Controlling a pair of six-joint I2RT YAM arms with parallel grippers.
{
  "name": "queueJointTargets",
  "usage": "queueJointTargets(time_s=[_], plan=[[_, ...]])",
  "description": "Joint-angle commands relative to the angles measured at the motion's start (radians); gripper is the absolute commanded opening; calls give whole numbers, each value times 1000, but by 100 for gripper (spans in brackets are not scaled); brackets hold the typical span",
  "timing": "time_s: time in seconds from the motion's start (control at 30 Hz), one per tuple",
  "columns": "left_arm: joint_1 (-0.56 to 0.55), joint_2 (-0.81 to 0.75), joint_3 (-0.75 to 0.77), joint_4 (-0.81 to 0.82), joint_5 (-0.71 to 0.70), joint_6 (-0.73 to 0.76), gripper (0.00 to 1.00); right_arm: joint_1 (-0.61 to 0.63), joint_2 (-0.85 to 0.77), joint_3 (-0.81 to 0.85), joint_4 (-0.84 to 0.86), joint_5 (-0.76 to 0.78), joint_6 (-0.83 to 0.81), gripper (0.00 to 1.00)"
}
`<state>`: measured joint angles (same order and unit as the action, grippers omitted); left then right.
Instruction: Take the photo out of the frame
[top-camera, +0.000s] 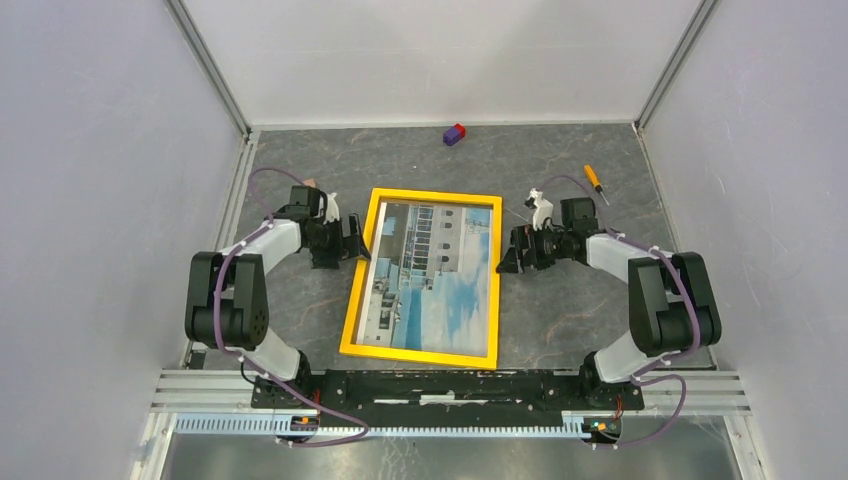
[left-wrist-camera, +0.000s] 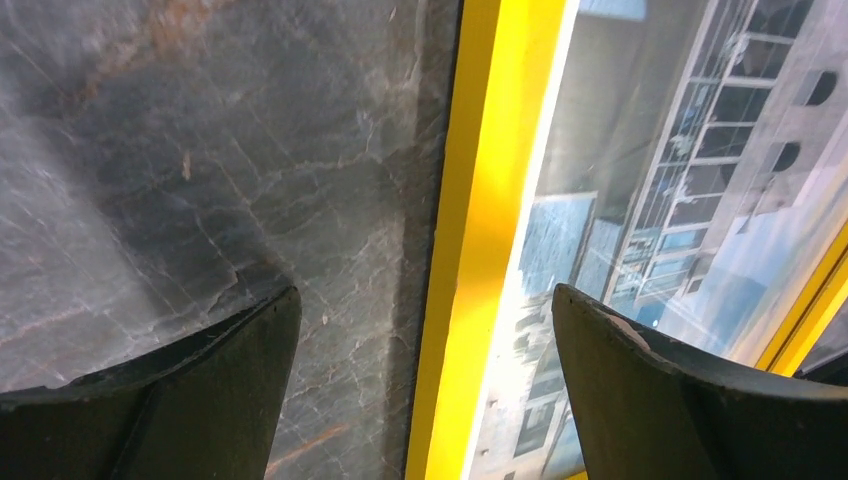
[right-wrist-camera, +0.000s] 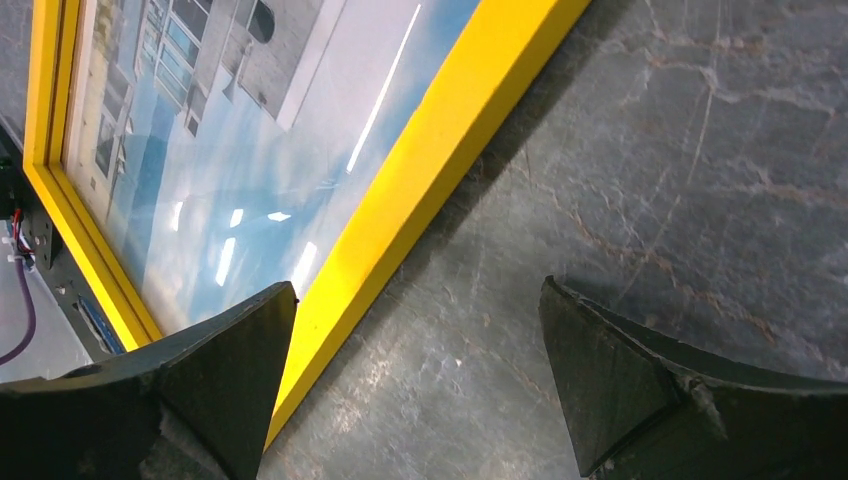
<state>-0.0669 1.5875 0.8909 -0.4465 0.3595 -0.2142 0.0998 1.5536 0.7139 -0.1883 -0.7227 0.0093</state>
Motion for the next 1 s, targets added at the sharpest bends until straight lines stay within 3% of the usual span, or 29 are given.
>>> queueJointTargets(time_s=[0.0,0.23,0.53,0.97], plan=[[4,-20,-38,-47,15,29,100,38,71,20,-6,127,35,98],[4,-64,-162,95,181,-75,100,70,204,133,19,156,58,98],[-11,-63,-245,223,287,-146,100,102,436,419,3,180,58,98],[-273,40,-224,419,306,-303,100,228,680,808,-93,191,0,98]])
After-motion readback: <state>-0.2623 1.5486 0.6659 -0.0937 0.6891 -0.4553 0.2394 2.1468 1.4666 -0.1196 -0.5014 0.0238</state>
